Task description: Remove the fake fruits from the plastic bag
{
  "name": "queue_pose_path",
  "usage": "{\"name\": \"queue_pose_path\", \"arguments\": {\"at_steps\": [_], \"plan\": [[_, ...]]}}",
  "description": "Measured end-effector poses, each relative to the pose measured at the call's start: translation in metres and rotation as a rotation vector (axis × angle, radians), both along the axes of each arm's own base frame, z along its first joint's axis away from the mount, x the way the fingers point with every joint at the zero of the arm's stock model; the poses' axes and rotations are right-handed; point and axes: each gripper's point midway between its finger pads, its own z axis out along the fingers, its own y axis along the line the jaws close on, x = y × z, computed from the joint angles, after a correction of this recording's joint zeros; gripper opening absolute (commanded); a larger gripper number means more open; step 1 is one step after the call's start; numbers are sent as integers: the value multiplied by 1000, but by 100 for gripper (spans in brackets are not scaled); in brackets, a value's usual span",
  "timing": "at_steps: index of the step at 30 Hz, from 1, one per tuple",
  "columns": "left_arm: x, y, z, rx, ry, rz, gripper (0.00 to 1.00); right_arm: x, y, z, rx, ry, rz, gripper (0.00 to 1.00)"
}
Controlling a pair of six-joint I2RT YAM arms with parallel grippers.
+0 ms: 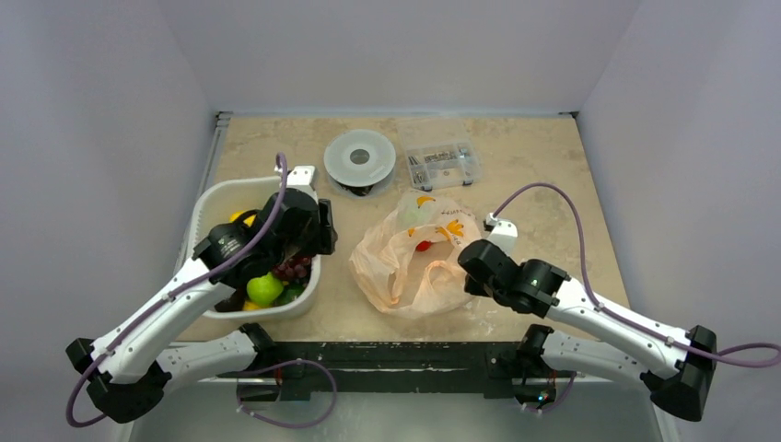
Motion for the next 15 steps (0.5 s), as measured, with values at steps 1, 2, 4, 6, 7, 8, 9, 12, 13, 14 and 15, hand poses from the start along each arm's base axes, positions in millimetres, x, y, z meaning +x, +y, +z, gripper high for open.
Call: {"name": "queue_pose_path", "arguments": {"at_steps": [1,2,4,6,7,8,9,12,13,14,15], "plan": [[2,3,-6,16,8,19,48,0,0,1,4,-3,1,0],[4,6,-13,30,18,42,46,0,0,2,8,-8,2,0],[6,13,-25,50,36,79,43,1,1,3,13,-11,3,0],[9,19,-41,58,56,112,42,1,1,3,13,-12,3,0],[10,22,-50,65,71,130,41,1,1,3,10,-11,5,0],[11,25,-58,73,85,144,40,1,1,2,8,-10,5,0],[12,28,-66,77,103,162,39,1,1,1,4,-7,6,0],[21,37,-83,77,126,226,39,1,1,0,-2,-3,6,0],[24,42,-87,79,131,262,39,1,1,0,-3,-3,6,0],[25,45,-89,85,133,282,40,1,1,0,-2,-3,6,0],[27,48,-92,83,135,309,41,1,1,0,-1,-4,6,0]]}}
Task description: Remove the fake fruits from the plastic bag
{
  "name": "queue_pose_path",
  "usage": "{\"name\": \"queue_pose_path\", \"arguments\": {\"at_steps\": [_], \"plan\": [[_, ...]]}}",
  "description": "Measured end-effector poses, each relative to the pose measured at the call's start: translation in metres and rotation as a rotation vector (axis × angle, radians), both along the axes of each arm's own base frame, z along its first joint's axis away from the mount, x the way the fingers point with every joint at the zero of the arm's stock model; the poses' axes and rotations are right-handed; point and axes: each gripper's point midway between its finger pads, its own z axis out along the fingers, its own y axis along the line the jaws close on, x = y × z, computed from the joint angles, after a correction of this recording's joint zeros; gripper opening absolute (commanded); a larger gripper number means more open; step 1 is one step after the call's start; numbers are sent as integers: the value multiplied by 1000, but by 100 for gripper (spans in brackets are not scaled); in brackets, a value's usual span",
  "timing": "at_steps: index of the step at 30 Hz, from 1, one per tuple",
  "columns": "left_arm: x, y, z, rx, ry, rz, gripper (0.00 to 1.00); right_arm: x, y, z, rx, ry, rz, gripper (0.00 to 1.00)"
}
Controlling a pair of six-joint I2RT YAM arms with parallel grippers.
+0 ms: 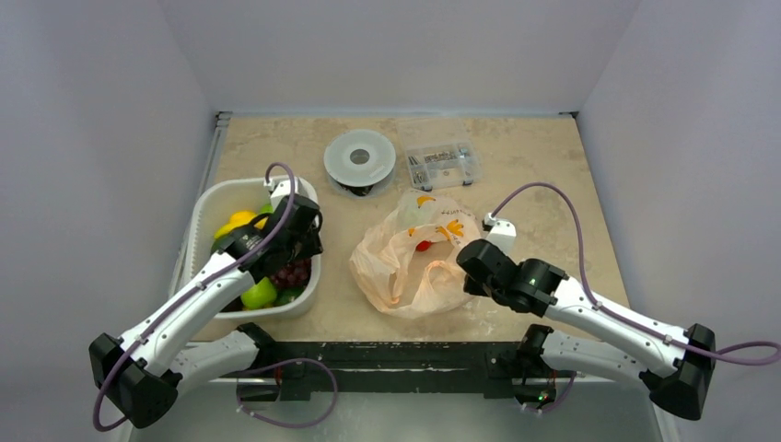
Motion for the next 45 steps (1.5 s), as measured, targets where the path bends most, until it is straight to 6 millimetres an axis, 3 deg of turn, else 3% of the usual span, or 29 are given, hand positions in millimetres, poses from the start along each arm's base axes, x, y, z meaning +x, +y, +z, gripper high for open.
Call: {"name": "queue_pose_path", "arguments": {"at_steps": [4,8,12,15,19,22,24,27,33,37,45], "plan": [[1,2,-1,-16,-10,36,47,0,0,0,2,-1,0,0],[-2,0,2,-40,-12,18,62,0,1,0,2,1,9,0],[-11,-21,15,-148,-22,-91,66,-2,4,-3,-2,22,23,0],[-15,-52,30,-278,-24,-218,67,-3,4,-5,-11,25,31,0],[-25,-111,48,-416,-14,-431,66,-5,4,-6,-14,39,45,0],[-42,-159,54,-447,16,-602,58,-8,4,-9,-19,57,52,0],[-49,-186,52,-459,35,-679,48,-10,5,-10,-18,70,58,0],[-51,-216,36,-443,78,-731,38,-11,7,-10,-10,75,64,0],[-34,-251,-15,-309,152,-705,34,-13,9,-5,21,66,72,0],[-24,-254,-43,-227,167,-663,30,-13,9,-5,23,65,71,0],[-2,-253,-80,-133,165,-562,24,-13,9,-2,35,58,69,0]]}}
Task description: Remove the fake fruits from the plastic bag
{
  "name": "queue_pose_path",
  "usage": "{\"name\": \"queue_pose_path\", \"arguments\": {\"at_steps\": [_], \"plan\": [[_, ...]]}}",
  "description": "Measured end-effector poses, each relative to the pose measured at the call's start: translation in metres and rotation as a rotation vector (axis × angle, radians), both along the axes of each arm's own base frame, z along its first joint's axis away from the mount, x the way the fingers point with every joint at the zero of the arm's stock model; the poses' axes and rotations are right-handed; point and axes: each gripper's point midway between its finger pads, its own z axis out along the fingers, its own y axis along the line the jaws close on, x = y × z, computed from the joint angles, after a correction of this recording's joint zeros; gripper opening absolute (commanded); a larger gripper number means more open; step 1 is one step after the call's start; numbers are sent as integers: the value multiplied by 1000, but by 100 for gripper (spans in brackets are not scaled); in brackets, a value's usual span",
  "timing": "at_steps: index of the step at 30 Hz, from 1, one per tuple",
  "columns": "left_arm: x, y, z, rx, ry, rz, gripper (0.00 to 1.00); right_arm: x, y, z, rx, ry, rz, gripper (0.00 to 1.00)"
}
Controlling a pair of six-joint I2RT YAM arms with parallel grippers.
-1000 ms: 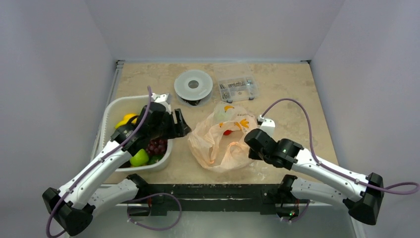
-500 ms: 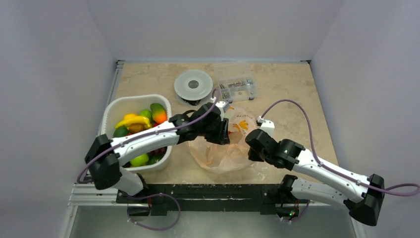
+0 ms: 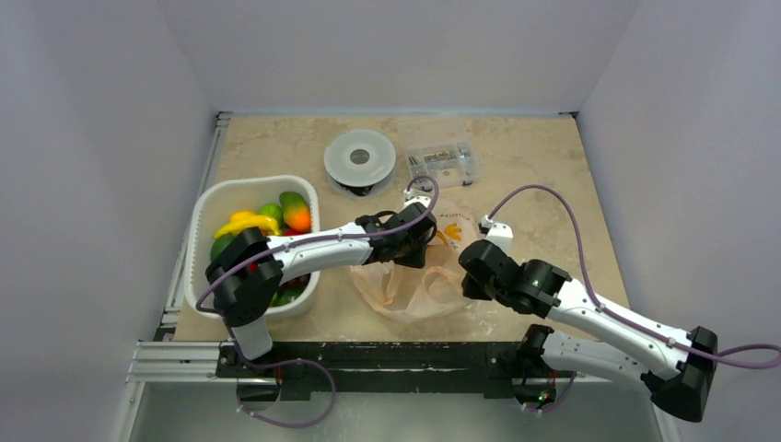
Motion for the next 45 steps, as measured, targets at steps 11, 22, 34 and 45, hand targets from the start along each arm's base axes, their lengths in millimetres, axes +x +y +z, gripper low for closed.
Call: {"name": "queue_pose_path", "arguments": {"at_steps": [11,22,34,45], "plan": [[24,-3,-28,38,-46,104,40,-1,-1,3,12,-6,-5,0],[65,-15,-14,-2,-104,181,66,0,-3,7,25,-23,-13,0],[87,-29,-37,50,-130,180,60,2,-2,8,26,-33,-17,0],[94,-27,-40,76,-151,153,23,2,-3,10,36,-40,-17,0]]}}
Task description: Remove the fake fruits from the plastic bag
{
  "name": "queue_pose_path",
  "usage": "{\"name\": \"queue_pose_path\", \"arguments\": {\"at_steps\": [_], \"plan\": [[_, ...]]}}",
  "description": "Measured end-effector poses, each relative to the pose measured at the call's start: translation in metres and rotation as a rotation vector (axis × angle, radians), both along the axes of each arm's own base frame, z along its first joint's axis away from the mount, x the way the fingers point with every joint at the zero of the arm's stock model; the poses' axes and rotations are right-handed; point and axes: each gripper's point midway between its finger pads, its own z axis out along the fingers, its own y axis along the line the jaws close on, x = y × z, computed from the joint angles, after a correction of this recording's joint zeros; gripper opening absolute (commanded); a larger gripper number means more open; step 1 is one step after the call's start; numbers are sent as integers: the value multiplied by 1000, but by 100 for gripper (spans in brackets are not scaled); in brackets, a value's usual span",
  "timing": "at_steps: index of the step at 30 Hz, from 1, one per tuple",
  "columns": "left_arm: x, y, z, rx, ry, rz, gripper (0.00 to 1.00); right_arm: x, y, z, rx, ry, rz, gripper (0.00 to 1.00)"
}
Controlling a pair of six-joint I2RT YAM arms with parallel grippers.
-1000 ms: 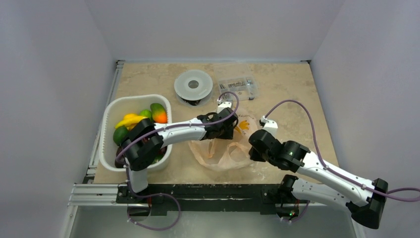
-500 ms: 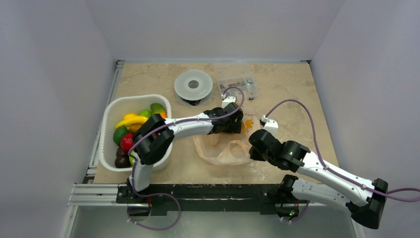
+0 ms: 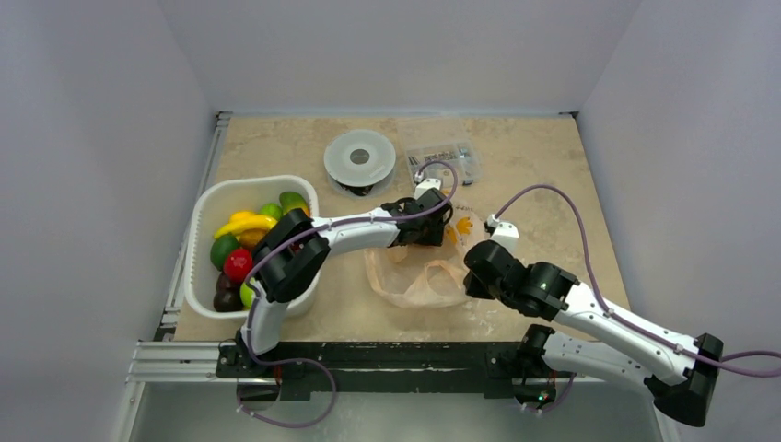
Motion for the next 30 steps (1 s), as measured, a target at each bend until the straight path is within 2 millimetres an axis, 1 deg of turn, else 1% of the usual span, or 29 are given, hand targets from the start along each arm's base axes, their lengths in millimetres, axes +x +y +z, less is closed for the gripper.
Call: {"name": "queue_pose_path", "arguments": {"at_steps": [2,4,9,11,15,17,21,25,28,30], "plan": [[-7,2,3,-10,18,-27,22,0,0,0,0,0,1,0],[-18,6,12,-25,41,-65,21,0,0,0,0,0,1,0],[-44,7,48,-108,77,-169,19,1,1,-1,-5,4,1,0],[-58,6,64,-154,97,-225,17,1,1,-2,-9,6,1,0],[-78,4,88,-220,125,-307,15,2,3,-3,-10,7,1,0],[-88,6,98,-245,135,-341,15,2,3,-3,-11,7,0,0],[-107,25,118,-254,133,-370,15,3,3,-3,-10,4,-4,0],[-117,50,152,-252,75,-374,15,3,2,-3,-5,-1,-9,0],[-119,78,179,-229,-3,-343,15,3,2,-5,-8,2,-9,0],[-118,99,192,-208,-52,-309,14,2,1,-6,-10,4,-10,0]]}}
